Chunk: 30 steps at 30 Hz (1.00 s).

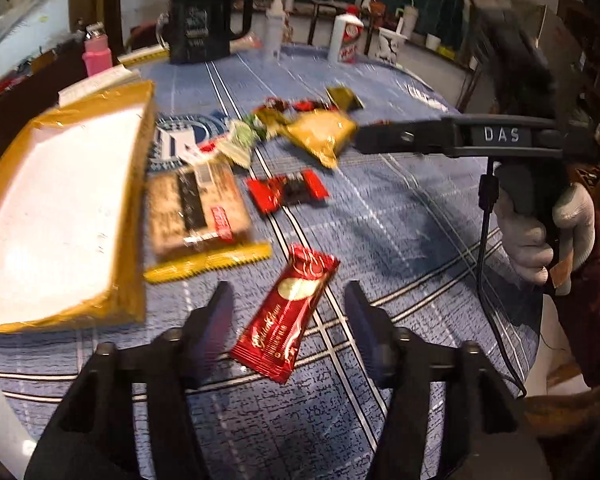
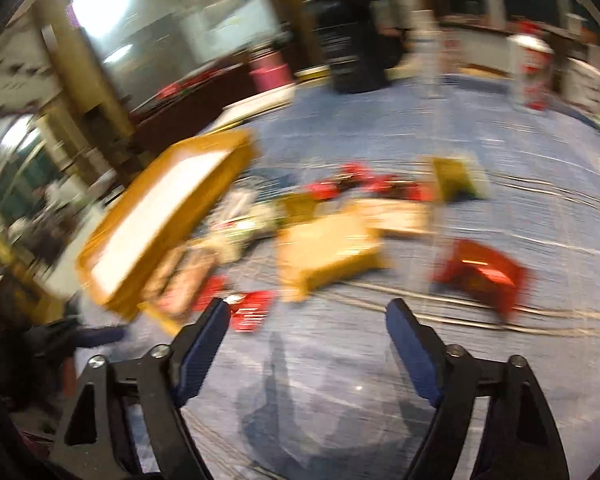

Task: Organize snacks
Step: 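Grasp the red chocolate bar with the left gripper while the right grasps a small red candy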

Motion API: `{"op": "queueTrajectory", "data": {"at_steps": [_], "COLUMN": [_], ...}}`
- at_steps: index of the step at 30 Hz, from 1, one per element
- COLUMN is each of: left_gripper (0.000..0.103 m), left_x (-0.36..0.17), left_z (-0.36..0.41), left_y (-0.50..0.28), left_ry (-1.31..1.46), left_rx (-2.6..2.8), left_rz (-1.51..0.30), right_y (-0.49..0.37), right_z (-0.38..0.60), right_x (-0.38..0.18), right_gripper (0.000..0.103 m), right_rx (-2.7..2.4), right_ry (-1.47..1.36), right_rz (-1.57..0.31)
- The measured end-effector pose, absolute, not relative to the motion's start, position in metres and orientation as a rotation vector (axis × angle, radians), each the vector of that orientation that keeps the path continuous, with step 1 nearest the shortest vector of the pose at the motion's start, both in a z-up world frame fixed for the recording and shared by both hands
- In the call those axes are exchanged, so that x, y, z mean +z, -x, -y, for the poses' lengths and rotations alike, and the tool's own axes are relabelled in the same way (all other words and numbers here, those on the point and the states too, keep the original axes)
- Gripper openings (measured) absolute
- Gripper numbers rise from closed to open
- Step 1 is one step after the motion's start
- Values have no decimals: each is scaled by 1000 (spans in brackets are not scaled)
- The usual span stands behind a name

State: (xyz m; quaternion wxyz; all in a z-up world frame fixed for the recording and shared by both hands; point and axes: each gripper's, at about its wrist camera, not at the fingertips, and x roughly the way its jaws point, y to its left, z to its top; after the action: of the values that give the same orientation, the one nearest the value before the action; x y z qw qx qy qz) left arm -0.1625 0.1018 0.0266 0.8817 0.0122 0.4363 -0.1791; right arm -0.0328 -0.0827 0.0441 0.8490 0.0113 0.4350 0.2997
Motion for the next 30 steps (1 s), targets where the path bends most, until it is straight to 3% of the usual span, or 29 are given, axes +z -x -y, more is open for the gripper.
{"op": "queueTrajectory", "data": {"at_steps": [6,12,13,14,15,17,19,21,24,25,26,27,30], "left_gripper": [51,51,51,51,51,51,51,51,51,48,34,26,23], "left_x": [29,27,26,26,26,25,23,20,19,19,19,19,19], "left_z": [-110,-118,-117,-115,-114,-108,-103,-99,-93,-91,-89,-89,-95], "left_y": [168,170,168,167,166,164,161,158,157,157,157,157,157], "left_ry": [10,9,8,7,2,-18,-35,-47,-77,-87,-96,-102,-59], "left_rx": [-380,-390,-395,-403,-408,-415,-417,-411,-395,-388,-377,-371,-371], "left_rz": [-895,-912,-916,-920,-923,-929,-939,-953,-955,-956,-953,-949,-951], "right_y": [37,39,40,42,42,43,41,40,37,35,34,33,30], "right_z": [22,2,0,0,1,4,9,15,22,26,28,29,26], "right_x": [36,12,11,10,7,8,9,9,12,14,16,19,25], "right_gripper": [71,55,46,29,26,10,4,4,12,18,29,32,41], "right_rx": [729,751,747,747,743,721,721,727,732,731,729,724,723], "right_ry": [173,309,320,320,313,318,287,259,202,177,160,147,130], "right_rz": [-902,-937,-935,-946,-965,-961,-975,-987,-992,-992,-987,-974,-955]}}
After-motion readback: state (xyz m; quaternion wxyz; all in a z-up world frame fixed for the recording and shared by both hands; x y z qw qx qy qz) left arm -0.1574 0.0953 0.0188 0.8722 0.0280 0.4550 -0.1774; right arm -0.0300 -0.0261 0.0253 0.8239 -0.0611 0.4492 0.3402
